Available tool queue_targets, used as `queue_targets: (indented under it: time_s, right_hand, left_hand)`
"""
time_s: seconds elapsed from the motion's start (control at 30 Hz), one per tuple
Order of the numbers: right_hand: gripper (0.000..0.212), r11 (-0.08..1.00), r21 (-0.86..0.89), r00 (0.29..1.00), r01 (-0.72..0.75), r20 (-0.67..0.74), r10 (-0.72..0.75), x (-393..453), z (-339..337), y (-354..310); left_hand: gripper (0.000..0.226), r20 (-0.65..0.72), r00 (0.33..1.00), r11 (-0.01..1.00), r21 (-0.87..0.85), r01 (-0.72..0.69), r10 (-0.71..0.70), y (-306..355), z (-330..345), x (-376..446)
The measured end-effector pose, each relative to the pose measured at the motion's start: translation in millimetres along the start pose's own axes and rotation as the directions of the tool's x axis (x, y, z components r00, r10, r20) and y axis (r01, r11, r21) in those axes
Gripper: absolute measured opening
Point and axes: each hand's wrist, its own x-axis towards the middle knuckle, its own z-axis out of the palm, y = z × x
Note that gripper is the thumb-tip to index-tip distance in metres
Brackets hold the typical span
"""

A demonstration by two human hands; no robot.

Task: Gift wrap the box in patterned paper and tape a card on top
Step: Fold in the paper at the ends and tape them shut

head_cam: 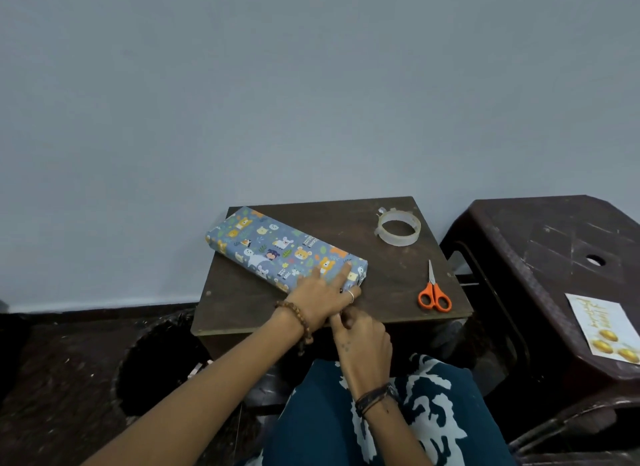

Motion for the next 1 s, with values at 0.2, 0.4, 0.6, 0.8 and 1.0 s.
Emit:
queue_targets:
  time_s: [0.2, 0.4, 0.6, 0.8, 1.0]
  right_hand:
    - [0.038, 0.995, 0.021, 0.994, 0.099, 0.043, -0.100, -6, -11, 0]
    - [0.029, 0.845, 0.535, 0.991, 0.001, -0.116, 0.073, 12, -30, 2]
    - [0.052, 0.759, 0.651, 0.998, -0.028, -0.031, 0.063, 38, -67, -12]
    - [0.051, 0.537, 0.808, 0.960, -0.241, 0.279, 0.012, 42, -96, -17]
    - [0.074, 0.498, 0.839, 0.975, -0.222, 0.197, 0.102, 35, -95, -6]
  left_hand:
    - [0.055, -0.028, 0.995, 0.992, 0.082, -0.095, 0.097, -9, -19, -11]
    - [0.067, -0.200, 0.980, 1.000, 0.018, -0.010, 0.013, -17, -51, -18]
    - [0.073, -0.627, 0.649, 0.839, -0.544, 0.033, -0.431, -42, -116, -58]
    - [0.026, -0.384, 0.518, -0.005, -0.800, -0.600, -0.764, -82, -119, -76]
    - [0.049, -0.211, 0.574, -0.296, -0.689, -0.661, -0.791, -84, -68, -76]
